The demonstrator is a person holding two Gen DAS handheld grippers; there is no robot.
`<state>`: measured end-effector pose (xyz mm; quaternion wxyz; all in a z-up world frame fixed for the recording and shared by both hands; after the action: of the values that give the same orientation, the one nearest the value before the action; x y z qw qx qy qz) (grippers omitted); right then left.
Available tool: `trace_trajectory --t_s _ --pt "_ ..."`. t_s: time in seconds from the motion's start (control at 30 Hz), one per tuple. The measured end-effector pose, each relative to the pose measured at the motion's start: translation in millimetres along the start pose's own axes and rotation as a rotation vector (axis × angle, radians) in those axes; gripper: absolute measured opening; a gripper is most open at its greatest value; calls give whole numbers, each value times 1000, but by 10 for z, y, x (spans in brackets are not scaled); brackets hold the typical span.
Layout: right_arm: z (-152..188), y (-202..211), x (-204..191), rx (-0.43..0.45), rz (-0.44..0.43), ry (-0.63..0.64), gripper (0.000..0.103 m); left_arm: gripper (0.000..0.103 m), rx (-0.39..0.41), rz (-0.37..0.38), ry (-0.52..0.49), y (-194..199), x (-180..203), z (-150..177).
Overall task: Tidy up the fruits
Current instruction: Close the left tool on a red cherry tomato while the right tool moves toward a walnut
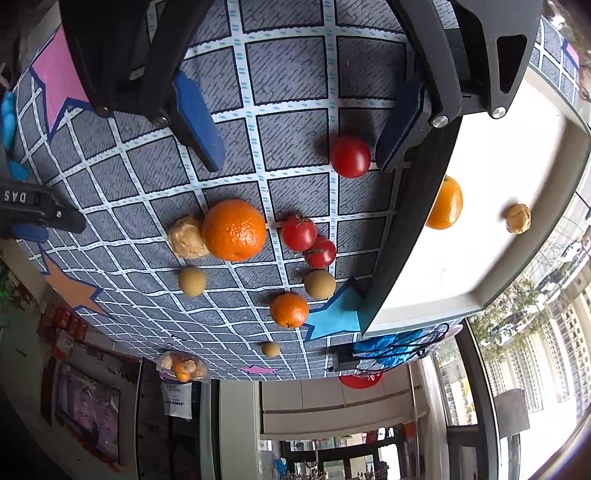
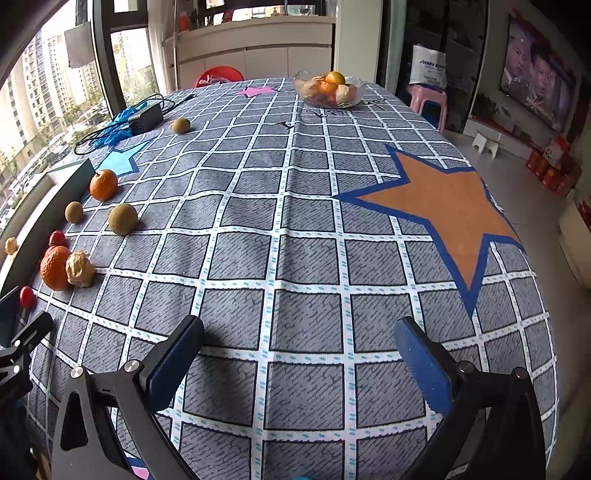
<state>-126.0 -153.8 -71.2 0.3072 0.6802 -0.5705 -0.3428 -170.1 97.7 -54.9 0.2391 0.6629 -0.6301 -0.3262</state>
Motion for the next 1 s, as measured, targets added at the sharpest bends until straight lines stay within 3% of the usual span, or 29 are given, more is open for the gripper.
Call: trace_trajectory --t_s 0.2,0.37,0.67,0.7,0.77,0.9,1.0 --pt "29 35 -13 11 1 -8 103 78 28 11 -11 23 -27 5" --pt "-15 4 3 9 4 -8 103 55 44 -3 -5 62 -146 15" --pt "-8 8 5 8 10 -8 103 51 54 -55 -25 22 -135 -1" --pt "-10 8 5 7 9 -7 103 48 53 -60 -21 21 -136 -7" --pt "-6 26 -19 13 2 0 103 25 60 -83 -23 23 -154 -16" --pt "26 167 -497 38 -149 81 103 22 89 -22 16 77 -189 -37" --pt "-42 230 -1015 64 -178 232 103 22 107 26 52 114 -205 -55"
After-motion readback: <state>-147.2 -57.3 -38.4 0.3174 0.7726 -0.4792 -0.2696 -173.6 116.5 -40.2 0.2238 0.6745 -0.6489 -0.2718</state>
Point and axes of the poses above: each gripper's, at about its wrist camera, not at the fingertips, and y roughly against the way its jaws point, x to its right, z to its underside, the point moved 9 cm from there along -y, roughly the way its jaws point, and after that the axes turned 6 degrees about -z, right-handed, at the moved point
